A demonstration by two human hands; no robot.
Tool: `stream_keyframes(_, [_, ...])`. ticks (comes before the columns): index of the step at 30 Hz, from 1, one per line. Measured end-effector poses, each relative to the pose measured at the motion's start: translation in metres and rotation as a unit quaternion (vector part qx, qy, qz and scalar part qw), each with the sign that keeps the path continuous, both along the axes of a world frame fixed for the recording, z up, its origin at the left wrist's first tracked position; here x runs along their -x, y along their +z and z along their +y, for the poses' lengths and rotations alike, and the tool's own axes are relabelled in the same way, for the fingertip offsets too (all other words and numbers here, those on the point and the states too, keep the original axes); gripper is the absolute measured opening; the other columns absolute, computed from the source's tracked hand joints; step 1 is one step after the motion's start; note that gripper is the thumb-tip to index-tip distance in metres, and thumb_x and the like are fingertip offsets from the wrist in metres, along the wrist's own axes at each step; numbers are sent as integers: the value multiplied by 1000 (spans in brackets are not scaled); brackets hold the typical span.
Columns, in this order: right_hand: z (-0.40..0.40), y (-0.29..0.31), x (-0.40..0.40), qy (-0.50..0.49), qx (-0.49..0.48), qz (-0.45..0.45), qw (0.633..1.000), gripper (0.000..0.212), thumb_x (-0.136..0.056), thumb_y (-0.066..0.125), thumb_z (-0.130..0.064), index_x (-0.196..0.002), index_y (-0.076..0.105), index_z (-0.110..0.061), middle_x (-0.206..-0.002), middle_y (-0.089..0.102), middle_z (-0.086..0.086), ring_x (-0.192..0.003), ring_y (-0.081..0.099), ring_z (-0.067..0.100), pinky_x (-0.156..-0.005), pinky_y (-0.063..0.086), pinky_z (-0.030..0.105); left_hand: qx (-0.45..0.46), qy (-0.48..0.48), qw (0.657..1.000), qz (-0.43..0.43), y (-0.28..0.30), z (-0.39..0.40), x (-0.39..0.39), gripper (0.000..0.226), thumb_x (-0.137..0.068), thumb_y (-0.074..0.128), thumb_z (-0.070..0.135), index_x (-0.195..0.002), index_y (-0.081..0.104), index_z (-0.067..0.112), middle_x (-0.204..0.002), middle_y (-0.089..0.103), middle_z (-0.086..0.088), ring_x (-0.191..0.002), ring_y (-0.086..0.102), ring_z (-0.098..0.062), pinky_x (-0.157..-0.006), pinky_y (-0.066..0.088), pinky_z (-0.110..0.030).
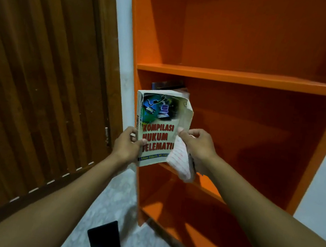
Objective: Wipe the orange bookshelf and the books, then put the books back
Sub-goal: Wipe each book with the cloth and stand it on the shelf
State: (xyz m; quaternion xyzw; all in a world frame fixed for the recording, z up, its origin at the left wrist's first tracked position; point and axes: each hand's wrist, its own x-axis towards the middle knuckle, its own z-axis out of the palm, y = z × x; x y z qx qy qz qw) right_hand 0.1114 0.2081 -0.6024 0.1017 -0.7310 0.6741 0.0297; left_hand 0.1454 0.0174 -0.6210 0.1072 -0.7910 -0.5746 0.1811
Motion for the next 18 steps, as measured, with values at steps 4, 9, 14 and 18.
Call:
stream_keyframes(4, [11, -5, 4, 30, 90, -70, 993, 47, -94, 68, -31, -126, 39, -12, -94, 56, 1, -73, 63, 12, -47, 51, 20, -4, 49, 999, -5, -15, 19, 61, 14, -98, 60, 16, -103, 47, 13, -96, 66, -5, -85, 69, -28, -68, 62, -43])
stream_keyframes(9, [22, -21, 16, 39, 113, -98, 988, 58, -87, 74, -38, -129, 41, -15, -95, 58, -4, -75, 64, 7, -44, 49, 15, -42, 103, 994, -11, -34, 40, 122, 14, -96, 62, 18, -96, 48, 17, -103, 69, -12, -87, 70, -32, -70, 62, -48])
stream_keyframes(14, [29, -34, 28, 53, 109, -97, 988, 55, -83, 78, -39, -125, 46, -21, -117, 60, 3, -96, 67, 17, -74, 59, 33, 15, 138, 990, 3, -46, 43, 166, 12, -93, 63, 14, -99, 52, 16, -110, 63, -14, -97, 63, -35, -78, 56, -41])
stream_keyframes(18, [35, -44, 37, 52, 95, -91, 990, 55, -79, 80, -45, -122, 50, -26, -122, 60, 5, -105, 68, 24, -90, 58, 45, 41, 180, 983, -2, -48, 57, 188, 33, -89, 60, 5, -121, 50, 8, -126, 55, -19, -113, 57, -38, -95, 52, -44])
